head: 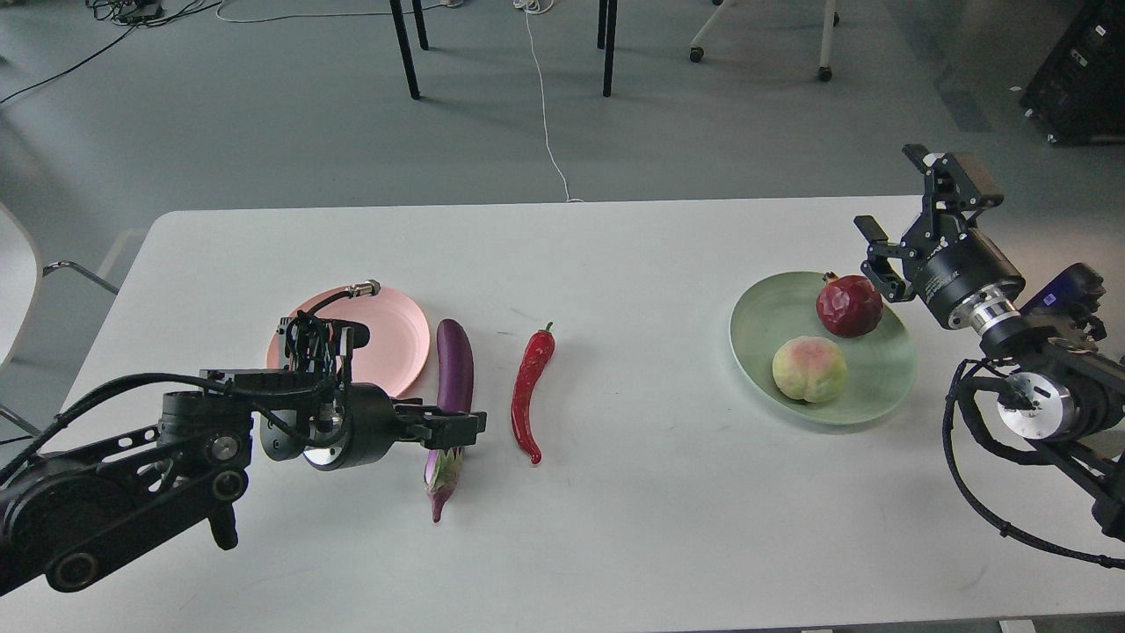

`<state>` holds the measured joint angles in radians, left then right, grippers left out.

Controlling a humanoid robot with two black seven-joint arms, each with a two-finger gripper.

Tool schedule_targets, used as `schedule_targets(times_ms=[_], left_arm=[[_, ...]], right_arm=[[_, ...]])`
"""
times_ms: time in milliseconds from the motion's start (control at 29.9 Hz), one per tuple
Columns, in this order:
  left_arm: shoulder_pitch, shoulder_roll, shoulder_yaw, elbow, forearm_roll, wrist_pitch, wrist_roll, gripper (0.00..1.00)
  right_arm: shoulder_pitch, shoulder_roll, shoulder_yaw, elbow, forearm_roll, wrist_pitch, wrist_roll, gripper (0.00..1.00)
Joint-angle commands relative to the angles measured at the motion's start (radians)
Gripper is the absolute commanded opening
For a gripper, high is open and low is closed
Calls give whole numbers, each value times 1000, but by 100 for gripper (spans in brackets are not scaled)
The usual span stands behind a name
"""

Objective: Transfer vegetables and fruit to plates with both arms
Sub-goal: 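Lower the left gripper onto the purple eggplant and grasp it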

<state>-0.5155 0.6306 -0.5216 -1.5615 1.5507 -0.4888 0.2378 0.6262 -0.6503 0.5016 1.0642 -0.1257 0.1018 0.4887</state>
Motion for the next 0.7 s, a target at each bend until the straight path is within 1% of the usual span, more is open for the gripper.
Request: schedule_targets(times_ms=[0,134,401,602,636,669], left_arm=[[-1,-8,2,11,2,0,0,98],[-3,-35,2,29,8,0,1,97],[-3,-45,20,51,16,0,0,95],[-1,-46,20,60,22,0,0,84],[-1,-49,21,64,22,0,0,82],[-1,-51,21,66,22,0,0,77]], right_arm=[[-2,0,0,-1,0,-1,0,99],[-2,0,0,0,0,-1,0,99],[-3,0,0,2,0,1,0,99],[-3,0,0,2,0,1,0,99],[-5,0,0,2,0,1,0,99],[-6,0,0,3,0,1,0,99]])
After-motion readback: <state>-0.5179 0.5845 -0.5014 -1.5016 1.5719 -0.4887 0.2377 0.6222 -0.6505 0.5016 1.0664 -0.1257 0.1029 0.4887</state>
